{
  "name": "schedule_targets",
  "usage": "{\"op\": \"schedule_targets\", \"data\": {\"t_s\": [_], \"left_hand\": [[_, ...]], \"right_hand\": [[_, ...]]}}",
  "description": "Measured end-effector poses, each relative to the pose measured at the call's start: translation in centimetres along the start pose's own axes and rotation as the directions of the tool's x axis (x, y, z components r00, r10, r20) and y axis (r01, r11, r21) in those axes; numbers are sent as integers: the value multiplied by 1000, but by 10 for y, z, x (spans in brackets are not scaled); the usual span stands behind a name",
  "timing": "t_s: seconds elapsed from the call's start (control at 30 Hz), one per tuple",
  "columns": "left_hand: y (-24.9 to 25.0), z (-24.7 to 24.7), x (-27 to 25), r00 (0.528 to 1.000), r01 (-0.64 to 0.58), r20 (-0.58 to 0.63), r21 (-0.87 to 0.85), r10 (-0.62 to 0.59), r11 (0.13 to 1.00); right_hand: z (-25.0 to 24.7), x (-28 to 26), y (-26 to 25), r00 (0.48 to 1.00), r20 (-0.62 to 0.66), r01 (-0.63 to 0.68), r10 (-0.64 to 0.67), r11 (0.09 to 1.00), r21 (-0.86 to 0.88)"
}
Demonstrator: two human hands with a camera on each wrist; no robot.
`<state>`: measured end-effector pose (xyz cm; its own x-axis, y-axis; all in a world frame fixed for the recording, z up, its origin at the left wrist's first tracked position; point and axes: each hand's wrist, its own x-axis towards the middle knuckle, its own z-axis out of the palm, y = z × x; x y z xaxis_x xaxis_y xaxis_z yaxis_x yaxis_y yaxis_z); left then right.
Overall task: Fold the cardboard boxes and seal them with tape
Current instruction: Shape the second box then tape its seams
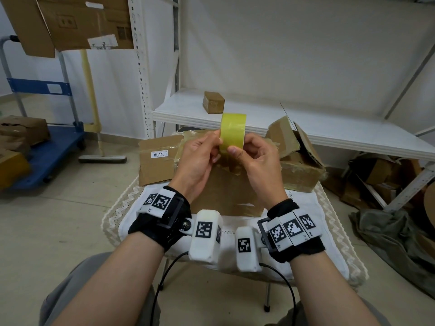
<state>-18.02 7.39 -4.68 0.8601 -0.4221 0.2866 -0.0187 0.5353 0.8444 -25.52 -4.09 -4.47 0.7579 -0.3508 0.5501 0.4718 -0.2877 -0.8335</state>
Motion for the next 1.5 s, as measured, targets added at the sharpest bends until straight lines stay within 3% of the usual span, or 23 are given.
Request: {"op": "schedule_targets", "data": {"t_s": [0.27,0.47,0.9,1.5], "left_hand": [[3,0,-2,1000,-31,4,-23,31,999],[1,3,-2,998,-41,-41,18,42,999],[5,0,-5,997,-78,-3,161,80,984],[3,2,-6,996,-85,-11,117,87,990]], "right_hand": [[-2,0,-1,1000,2,1,-1,1000,2],[-1,-1,-2,1000,19,-4,4,1000,11],[-1,-1,-2,1000,7,-10,10,1000,-8],[-3,0,-1,1000,2,-7,7,1000,24]]}}
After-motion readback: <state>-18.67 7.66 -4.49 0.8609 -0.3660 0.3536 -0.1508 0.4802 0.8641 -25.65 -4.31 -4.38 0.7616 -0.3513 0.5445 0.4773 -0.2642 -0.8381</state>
